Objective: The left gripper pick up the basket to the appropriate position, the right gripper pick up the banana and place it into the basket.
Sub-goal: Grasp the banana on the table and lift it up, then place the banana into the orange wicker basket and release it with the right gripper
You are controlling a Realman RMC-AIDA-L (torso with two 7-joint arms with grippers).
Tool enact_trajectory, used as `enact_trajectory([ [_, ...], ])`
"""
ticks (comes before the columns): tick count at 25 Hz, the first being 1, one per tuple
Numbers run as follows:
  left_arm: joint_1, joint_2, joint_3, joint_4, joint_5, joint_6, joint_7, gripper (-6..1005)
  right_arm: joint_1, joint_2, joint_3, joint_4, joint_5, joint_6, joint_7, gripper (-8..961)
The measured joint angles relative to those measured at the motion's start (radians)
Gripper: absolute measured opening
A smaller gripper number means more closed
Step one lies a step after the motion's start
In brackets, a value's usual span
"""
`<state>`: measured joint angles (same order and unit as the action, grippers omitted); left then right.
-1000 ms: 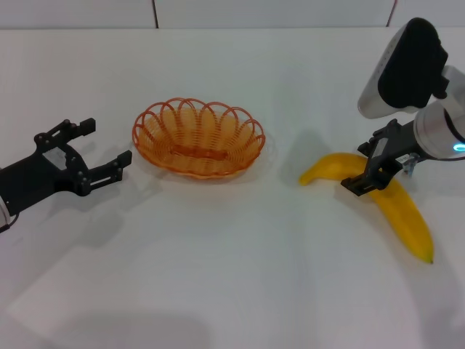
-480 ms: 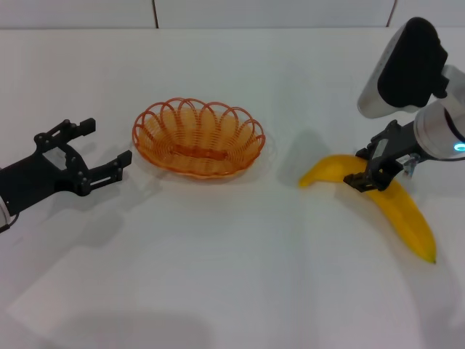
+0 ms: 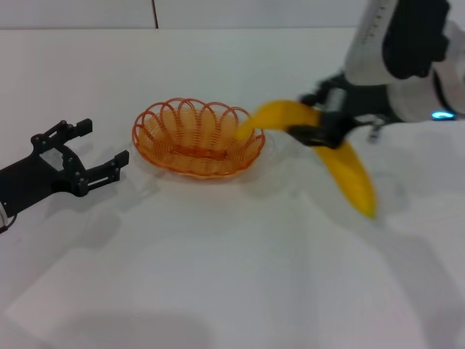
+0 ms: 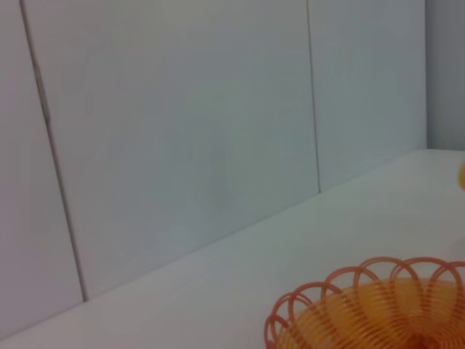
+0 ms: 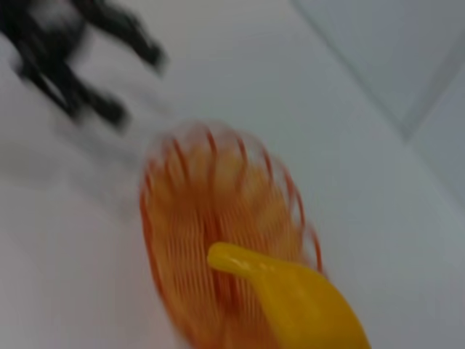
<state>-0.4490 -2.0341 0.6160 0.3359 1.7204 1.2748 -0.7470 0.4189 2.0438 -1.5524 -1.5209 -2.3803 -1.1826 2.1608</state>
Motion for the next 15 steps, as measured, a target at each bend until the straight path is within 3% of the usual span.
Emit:
enact_trajectory([
  [6,-0.001,0.0,0.001,0.0,-0.001,0.001,0.0,891,0.026,0.0,-0.163,0.044,0.068,0.205,-0.06,494],
  [15,-0.007,-0.001,0.005,0.0,-0.001,0.005,0.0,891,0.155,0.004,-0.344,0.225,0.072,0.496,-0.048,500],
])
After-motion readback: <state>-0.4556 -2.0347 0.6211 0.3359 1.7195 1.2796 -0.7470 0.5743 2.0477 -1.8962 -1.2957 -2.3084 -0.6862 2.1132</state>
